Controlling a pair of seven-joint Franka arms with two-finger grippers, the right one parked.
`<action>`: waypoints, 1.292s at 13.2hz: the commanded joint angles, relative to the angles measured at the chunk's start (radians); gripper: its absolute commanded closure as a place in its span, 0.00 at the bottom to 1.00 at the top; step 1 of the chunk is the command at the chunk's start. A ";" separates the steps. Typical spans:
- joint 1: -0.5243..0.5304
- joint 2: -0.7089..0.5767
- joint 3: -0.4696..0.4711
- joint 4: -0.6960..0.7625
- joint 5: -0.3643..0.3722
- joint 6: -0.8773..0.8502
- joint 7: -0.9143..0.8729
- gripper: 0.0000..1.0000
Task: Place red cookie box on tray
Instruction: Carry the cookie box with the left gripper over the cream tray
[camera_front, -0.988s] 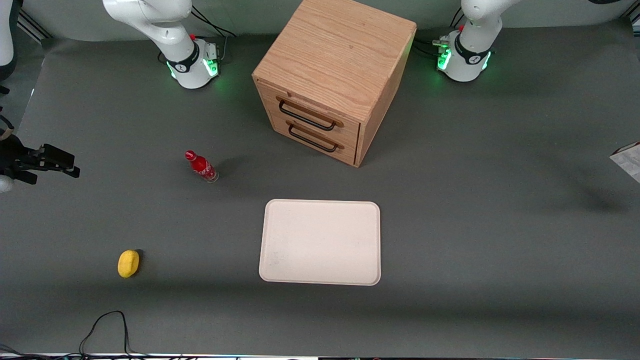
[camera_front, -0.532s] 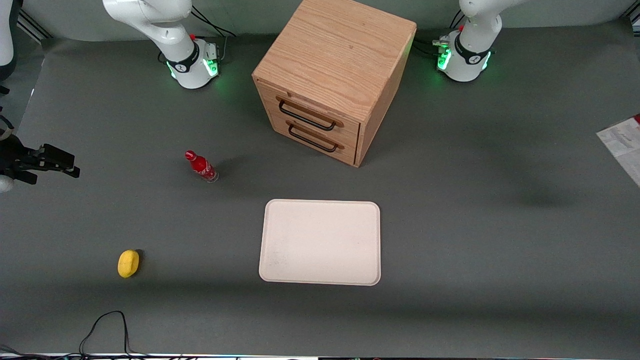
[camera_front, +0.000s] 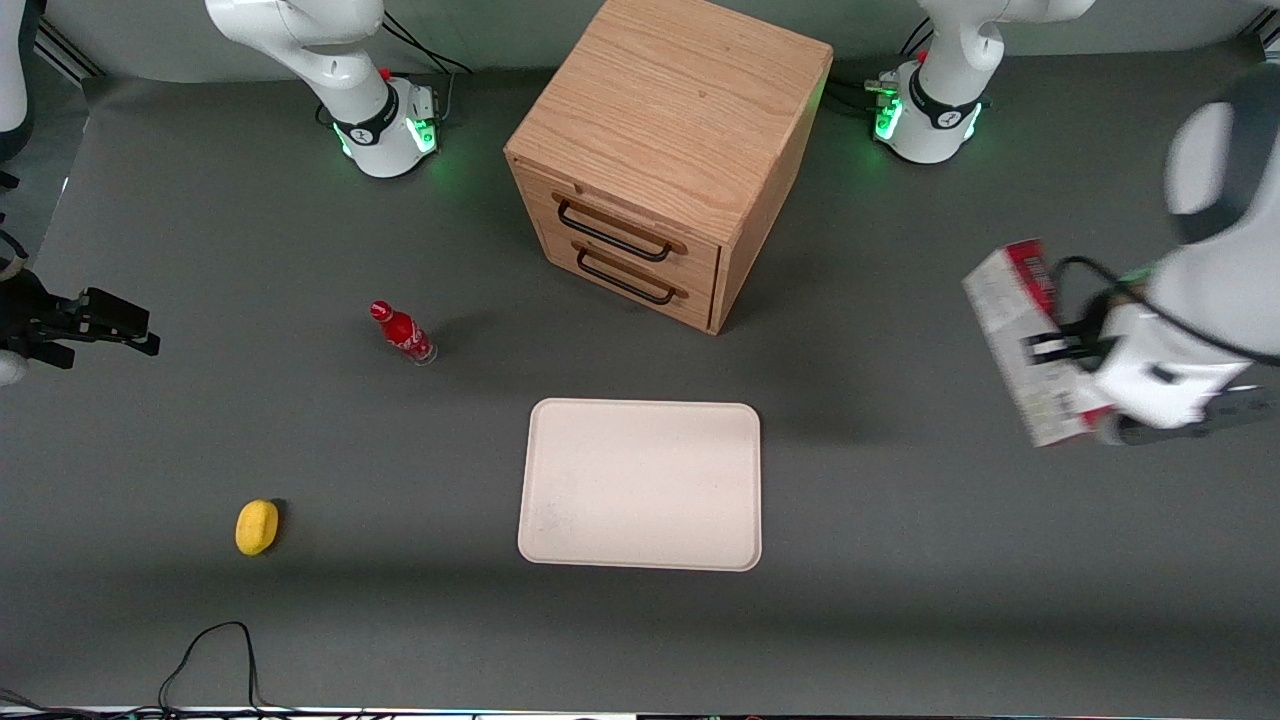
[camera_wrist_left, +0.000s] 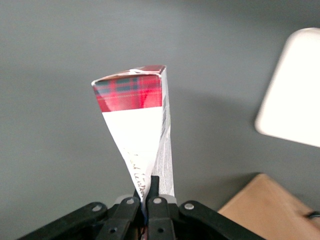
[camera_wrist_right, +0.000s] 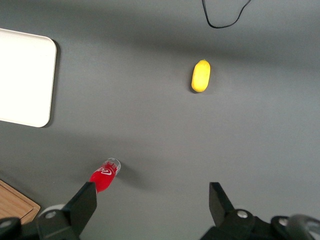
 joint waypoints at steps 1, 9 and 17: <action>0.006 0.112 -0.071 0.045 -0.074 0.116 -0.043 1.00; -0.150 0.428 -0.164 0.188 -0.012 0.423 -0.049 1.00; -0.212 0.534 -0.129 0.191 0.075 0.506 -0.084 1.00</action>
